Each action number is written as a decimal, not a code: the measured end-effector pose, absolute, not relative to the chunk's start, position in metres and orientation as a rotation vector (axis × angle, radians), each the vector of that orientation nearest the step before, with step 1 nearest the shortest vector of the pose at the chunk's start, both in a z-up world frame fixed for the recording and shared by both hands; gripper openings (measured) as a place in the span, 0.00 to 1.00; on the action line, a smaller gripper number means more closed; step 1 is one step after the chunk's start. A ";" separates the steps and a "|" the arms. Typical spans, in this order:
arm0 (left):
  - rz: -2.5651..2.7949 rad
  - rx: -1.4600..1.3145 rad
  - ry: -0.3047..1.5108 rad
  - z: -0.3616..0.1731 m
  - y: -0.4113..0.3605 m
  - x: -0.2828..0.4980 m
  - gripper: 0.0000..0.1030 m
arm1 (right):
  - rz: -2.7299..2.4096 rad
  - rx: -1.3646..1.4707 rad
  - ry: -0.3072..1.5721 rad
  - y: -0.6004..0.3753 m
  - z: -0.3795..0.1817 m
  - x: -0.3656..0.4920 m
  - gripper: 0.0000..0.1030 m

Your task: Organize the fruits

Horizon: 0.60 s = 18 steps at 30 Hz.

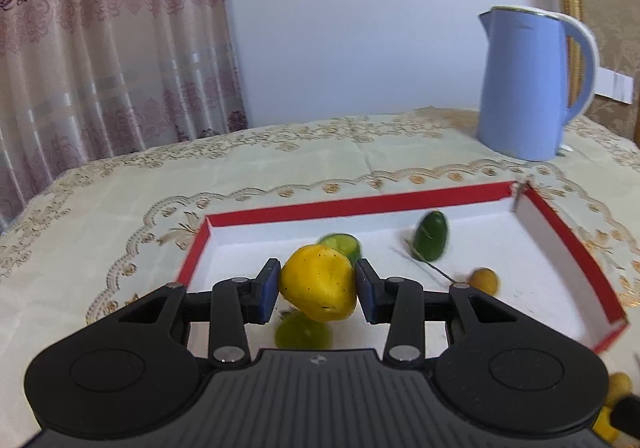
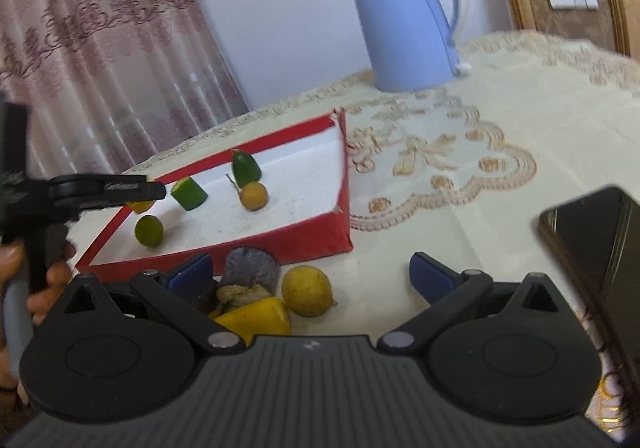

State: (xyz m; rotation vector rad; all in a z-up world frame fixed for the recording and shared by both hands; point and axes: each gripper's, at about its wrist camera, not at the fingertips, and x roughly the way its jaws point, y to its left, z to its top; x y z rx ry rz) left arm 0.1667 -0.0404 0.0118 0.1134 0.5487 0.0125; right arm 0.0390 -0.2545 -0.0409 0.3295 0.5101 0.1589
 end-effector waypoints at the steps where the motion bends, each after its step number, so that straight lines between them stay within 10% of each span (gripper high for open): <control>1: 0.021 0.108 0.554 0.011 -0.038 0.171 0.38 | 0.163 0.287 0.501 -0.251 -0.038 0.037 1.00; 12: 0.093 0.059 0.619 0.002 -0.016 0.196 0.40 | 0.125 -0.035 0.400 -0.232 -0.017 0.018 1.00; 18: 0.145 0.149 0.530 0.013 -0.024 0.180 0.80 | 0.117 0.047 0.430 -0.252 -0.020 0.024 0.98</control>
